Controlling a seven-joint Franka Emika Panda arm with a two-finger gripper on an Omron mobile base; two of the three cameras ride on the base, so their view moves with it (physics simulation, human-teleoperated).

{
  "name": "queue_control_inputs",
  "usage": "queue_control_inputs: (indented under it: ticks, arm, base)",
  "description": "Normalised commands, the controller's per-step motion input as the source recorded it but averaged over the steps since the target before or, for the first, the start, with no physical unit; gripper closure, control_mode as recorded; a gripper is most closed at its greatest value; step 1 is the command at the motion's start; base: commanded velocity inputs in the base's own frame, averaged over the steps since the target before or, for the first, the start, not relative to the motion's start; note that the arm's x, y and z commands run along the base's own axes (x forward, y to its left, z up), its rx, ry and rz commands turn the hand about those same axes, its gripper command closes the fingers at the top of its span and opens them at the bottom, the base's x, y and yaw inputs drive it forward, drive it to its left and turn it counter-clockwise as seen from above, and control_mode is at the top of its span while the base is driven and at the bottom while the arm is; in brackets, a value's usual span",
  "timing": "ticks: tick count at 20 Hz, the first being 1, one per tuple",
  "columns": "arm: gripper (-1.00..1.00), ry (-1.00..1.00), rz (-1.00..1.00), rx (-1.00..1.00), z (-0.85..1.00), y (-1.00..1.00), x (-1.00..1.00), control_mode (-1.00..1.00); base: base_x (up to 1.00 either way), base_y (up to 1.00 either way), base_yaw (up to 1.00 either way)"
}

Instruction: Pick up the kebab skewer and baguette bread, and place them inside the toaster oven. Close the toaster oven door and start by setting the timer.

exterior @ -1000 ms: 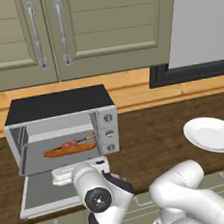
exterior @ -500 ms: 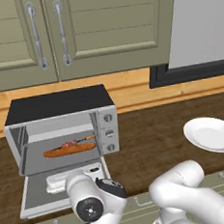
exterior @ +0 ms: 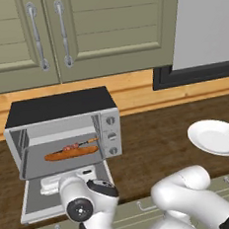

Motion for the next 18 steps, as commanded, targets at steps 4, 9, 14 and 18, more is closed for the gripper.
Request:
queue_control_inputs:
  ticks: [4,9,14,18]
  arm:
    - [-1.0,0.0,-0.03,0.0,-0.22,-0.01,0.23,-1.0]
    - [-1.0,0.02,-0.01,0.0,-0.23,0.0,0.04,-1.0]
    - [-1.0,0.0,0.0,0.0,-0.03,0.0,0.23,-1.0]
    - [-1.0,0.01,0.0,0.0,-0.06,0.0,0.18,-1.0]
  base:
    - [0.0,0.0,0.0]
    - [0.0,0.0,0.0]
    - [0.0,0.0,0.0]
    - [0.0,0.0,0.0]
